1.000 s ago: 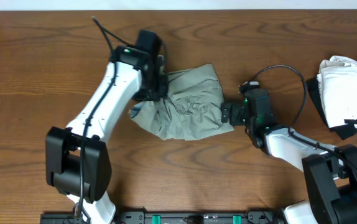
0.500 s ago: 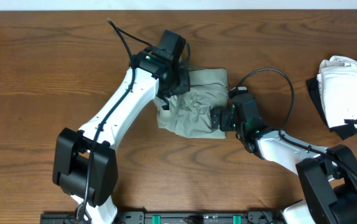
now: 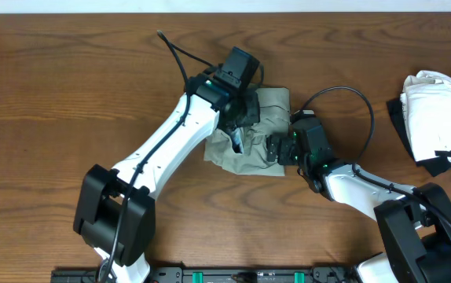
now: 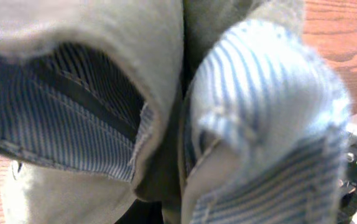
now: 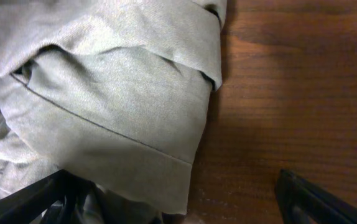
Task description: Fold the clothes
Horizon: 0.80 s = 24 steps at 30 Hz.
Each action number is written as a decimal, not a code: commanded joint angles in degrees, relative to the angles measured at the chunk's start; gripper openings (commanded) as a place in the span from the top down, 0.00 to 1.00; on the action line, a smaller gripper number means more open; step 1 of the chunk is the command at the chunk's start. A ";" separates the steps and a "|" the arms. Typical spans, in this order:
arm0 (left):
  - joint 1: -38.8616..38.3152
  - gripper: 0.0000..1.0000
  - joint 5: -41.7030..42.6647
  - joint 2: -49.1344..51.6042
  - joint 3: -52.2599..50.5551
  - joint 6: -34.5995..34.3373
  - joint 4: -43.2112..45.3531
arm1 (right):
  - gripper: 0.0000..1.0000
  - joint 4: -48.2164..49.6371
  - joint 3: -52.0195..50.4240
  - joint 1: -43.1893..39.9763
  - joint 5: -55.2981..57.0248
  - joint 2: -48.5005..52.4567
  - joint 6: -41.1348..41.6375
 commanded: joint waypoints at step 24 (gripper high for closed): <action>-9.42 0.58 0.33 -0.07 1.11 -0.37 3.50 | 0.01 -1.31 -0.20 1.01 0.09 0.72 6.56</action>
